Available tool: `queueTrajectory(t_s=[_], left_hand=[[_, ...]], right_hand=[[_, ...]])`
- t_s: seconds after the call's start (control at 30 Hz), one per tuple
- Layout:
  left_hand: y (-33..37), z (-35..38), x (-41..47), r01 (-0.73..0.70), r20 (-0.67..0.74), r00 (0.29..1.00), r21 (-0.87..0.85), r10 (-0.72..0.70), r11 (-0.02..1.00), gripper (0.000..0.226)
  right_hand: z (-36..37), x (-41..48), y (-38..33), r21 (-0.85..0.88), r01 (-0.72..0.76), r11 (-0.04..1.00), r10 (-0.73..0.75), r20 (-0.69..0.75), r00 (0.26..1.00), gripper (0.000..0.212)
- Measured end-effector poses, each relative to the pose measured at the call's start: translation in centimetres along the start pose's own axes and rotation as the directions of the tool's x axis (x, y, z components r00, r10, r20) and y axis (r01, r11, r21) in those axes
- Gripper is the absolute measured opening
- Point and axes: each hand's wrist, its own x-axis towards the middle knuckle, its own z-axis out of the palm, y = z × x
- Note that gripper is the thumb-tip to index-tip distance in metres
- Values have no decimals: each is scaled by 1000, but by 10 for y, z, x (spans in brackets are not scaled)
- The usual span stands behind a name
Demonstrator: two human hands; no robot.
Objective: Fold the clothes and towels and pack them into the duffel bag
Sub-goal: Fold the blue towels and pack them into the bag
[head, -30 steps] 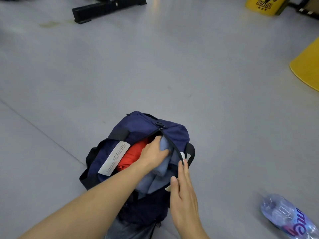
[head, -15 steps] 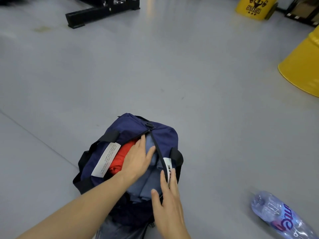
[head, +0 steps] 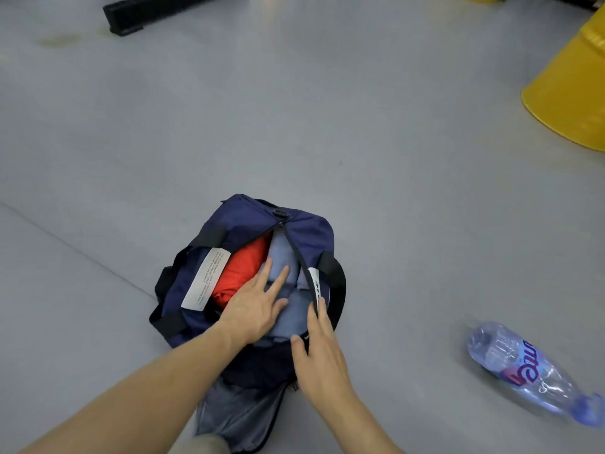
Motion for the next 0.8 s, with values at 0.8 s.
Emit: queueTrajectory(t_s=[0.8], left_hand=[[-58, -99, -45, 427, 53, 900, -301, -432, 853, 43]], right_hand=[[-56, -9, -3, -357, -75, 931, 72, -22, 997, 49]])
